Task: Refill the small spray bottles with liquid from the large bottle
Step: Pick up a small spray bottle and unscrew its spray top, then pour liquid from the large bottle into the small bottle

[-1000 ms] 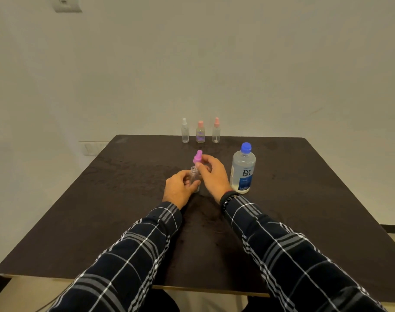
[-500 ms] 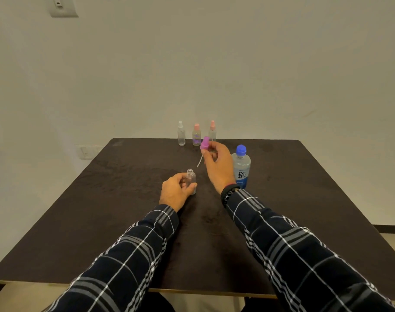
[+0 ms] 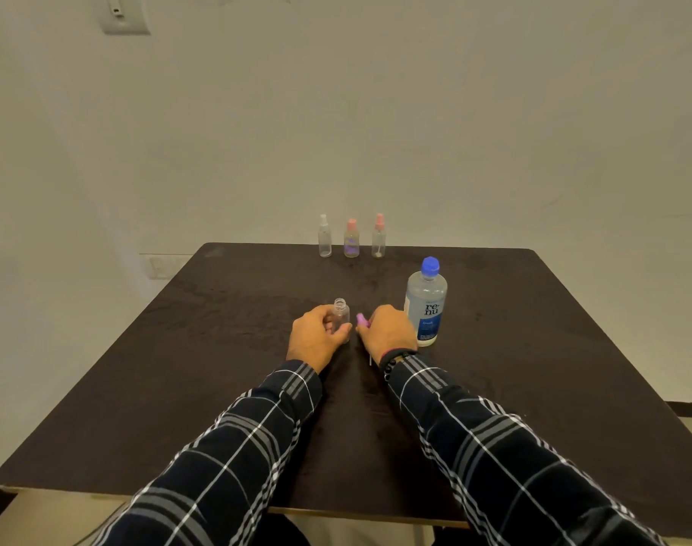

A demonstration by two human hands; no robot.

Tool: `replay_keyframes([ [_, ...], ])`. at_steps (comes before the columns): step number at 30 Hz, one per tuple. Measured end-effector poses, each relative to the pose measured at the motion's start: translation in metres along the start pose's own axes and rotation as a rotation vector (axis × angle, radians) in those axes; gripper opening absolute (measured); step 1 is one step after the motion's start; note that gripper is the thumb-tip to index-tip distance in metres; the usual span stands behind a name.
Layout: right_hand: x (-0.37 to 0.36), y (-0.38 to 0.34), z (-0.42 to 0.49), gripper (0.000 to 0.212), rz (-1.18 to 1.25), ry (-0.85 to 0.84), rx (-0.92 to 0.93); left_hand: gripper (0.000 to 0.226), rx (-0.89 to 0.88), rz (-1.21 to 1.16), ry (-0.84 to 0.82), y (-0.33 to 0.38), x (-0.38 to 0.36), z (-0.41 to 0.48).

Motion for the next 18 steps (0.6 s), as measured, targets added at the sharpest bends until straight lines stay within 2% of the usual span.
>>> replay_keyframes([
  [7, 0.013, 0.009, -0.015, 0.04, 0.022, 0.001, 0.032, 0.046, 0.07, -0.016, -0.048, 0.003, 0.0, 0.003],
  [10, 0.035, 0.016, -0.031, 0.038, 0.014, 0.117, 0.112, 0.06, 0.078, -0.041, -0.092, 0.002, -0.001, 0.002],
  [13, 0.058, 0.033, -0.051, 0.043, -0.022, 0.332, 0.153, 0.082, 0.096, -0.062, -0.101, 0.002, -0.001, -0.003],
  [18, 0.078, 0.078, -0.059, 0.044, 0.158, 0.462, 0.018, 0.093, 0.131, -0.107, -0.097, 0.0, 0.001, -0.008],
])
Point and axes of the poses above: each hand's wrist, its own z-axis towards the middle knuckle, its own x-axis out of the back of the hand, y = z × x, the point moved 4 cm from there along z, towards the middle knuckle, and after that the axes turned 3 degrees about x, right-handed, at the moved point
